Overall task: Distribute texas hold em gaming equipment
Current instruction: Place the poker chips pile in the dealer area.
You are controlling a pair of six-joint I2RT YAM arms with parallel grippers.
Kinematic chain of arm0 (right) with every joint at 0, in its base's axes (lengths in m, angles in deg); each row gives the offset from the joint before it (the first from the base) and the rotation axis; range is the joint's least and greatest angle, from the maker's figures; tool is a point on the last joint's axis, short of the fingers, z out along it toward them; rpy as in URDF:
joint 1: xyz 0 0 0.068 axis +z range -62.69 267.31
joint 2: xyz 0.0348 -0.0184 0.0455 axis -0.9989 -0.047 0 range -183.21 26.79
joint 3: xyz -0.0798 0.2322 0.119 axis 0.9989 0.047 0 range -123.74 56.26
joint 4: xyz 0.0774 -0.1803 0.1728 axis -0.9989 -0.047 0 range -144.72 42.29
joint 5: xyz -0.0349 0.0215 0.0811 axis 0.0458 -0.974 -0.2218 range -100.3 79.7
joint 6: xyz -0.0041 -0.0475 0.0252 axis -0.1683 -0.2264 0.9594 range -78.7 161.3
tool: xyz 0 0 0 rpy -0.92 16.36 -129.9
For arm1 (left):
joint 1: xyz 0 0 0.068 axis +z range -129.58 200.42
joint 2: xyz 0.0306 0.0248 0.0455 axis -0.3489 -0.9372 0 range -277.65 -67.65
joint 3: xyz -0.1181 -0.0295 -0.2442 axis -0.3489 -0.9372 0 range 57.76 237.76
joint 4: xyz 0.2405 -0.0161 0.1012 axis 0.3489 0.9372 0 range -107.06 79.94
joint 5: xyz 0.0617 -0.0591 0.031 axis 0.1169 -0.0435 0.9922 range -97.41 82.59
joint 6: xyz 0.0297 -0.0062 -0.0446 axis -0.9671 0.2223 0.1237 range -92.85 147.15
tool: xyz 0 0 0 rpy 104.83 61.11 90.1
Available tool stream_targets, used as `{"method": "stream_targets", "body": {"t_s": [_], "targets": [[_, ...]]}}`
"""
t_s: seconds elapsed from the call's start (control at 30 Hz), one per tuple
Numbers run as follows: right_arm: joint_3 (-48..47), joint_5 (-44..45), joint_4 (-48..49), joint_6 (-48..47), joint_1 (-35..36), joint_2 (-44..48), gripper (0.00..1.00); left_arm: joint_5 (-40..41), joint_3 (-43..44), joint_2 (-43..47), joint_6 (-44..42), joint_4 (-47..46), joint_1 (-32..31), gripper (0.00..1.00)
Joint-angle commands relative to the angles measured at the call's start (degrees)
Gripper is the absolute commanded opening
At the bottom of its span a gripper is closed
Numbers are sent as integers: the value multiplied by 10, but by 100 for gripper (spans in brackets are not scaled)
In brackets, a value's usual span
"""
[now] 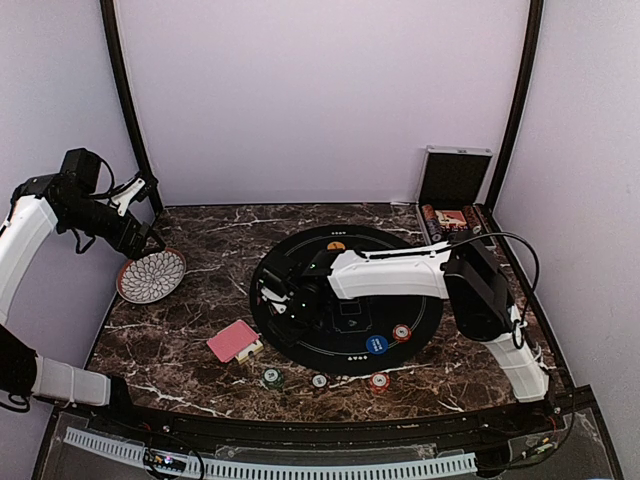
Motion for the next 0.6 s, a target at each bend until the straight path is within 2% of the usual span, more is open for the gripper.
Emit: {"method": "stream_targets", "body": {"t_s": [0.0, 0.13, 0.3, 0.57], "targets": [[5, 29, 8, -1, -5, 23, 58, -13, -1, 4, -5, 9, -1, 99], [14, 26, 5, 3, -5, 53, 62, -13, 2, 3, -4, 11, -1, 99], [76, -1, 11, 3, -2, 115, 62, -11, 4, 5, -5, 15, 0, 99], [198, -20, -16, -4, 39, 204, 82, -17, 9, 3, -5, 17, -1, 99]]}}
